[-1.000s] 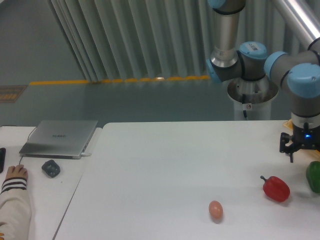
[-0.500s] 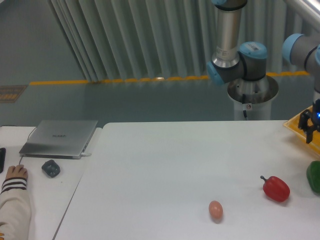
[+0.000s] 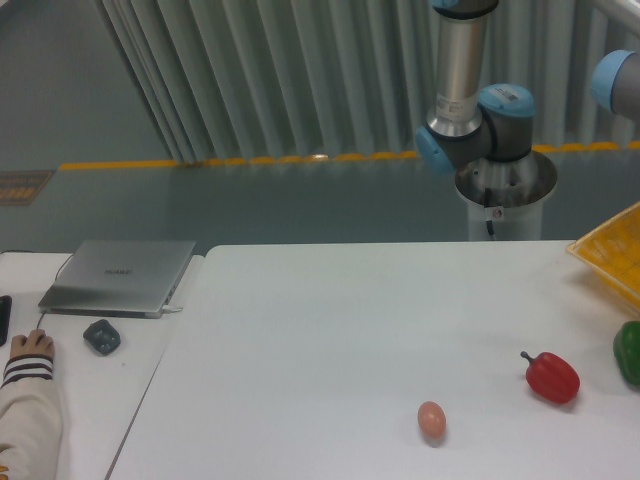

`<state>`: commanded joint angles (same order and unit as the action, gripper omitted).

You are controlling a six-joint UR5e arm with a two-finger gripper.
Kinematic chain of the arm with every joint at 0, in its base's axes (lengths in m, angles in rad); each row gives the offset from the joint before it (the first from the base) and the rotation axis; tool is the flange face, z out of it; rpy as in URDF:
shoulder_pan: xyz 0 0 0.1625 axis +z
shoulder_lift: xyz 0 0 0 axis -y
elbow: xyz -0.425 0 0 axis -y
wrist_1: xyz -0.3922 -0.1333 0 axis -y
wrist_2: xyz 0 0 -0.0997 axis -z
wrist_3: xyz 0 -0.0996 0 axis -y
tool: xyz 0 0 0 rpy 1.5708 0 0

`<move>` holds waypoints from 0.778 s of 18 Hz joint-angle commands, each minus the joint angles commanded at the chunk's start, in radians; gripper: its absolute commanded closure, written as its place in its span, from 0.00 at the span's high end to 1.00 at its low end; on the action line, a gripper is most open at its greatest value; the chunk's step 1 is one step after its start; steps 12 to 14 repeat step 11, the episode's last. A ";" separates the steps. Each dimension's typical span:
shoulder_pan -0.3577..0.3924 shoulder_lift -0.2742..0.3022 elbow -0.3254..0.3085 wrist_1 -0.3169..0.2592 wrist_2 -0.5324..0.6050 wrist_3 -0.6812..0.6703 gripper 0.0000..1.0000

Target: Place the green pepper on the table

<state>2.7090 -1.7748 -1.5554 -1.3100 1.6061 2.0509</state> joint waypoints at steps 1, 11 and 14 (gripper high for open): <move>0.003 0.000 -0.006 0.002 0.000 0.000 1.00; 0.005 0.002 -0.017 -0.002 -0.006 0.000 1.00; 0.005 0.002 -0.017 -0.002 -0.006 0.000 1.00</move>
